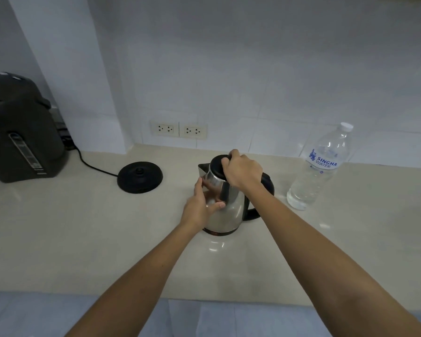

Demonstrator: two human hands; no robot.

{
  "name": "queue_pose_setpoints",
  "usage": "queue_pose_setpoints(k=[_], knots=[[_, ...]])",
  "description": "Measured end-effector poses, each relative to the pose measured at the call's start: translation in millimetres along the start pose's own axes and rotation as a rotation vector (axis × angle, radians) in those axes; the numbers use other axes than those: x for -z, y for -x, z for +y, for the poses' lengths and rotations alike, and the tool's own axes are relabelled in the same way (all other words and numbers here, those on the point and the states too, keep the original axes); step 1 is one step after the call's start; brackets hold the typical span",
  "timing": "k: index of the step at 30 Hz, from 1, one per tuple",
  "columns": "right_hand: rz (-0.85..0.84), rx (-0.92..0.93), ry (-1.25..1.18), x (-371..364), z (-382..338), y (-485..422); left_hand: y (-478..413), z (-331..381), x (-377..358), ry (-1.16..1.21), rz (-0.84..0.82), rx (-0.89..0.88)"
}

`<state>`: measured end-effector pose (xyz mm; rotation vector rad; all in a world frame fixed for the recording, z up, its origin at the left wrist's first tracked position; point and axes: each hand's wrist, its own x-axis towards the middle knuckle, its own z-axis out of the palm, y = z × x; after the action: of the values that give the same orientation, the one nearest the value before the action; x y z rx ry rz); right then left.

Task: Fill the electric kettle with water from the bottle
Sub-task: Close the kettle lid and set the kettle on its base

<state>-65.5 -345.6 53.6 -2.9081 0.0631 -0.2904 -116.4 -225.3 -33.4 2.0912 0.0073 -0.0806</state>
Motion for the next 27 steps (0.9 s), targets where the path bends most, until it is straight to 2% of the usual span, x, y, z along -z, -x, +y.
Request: queue_pose_setpoints(k=[4, 9, 11, 14, 16, 18, 22, 27], knots=[[-0.032, 0.01, 0.04, 2.8, -2.2, 0.7, 2.4, -0.1, 0.9, 0.001, 0.006, -0.012], [-0.147, 0.077, 0.039, 10.7, 7.4, 0.7, 9.0, 2.1, 1.6, 0.057, 0.025, -0.03], [-0.127, 0.082, 0.003, 14.1, 22.3, 3.8, 11.9, 2.9, 2.9, 0.083, 0.043, -0.04], [-0.055, -0.019, -0.259, 6.9, 60.5, 16.7, 17.5, 4.7, 3.0, 0.104, 0.056, -0.056], [-0.05, -0.067, -0.513, -3.3, 86.5, 26.9, 19.5, 1.7, 2.9, 0.133, 0.017, -0.014], [-0.067, -0.076, -0.665, -10.4, 105.0, 37.5, 16.6, -6.0, 2.5, 0.132, -0.029, 0.015], [-0.187, -0.062, -0.734, -21.8, 123.6, 48.1, 9.7, -14.7, -0.4, 0.151, -0.081, 0.04], [-0.249, -0.148, -0.807, -22.4, 120.7, 45.0, 9.4, -13.5, -3.7, 0.148, 0.062, 0.004]])
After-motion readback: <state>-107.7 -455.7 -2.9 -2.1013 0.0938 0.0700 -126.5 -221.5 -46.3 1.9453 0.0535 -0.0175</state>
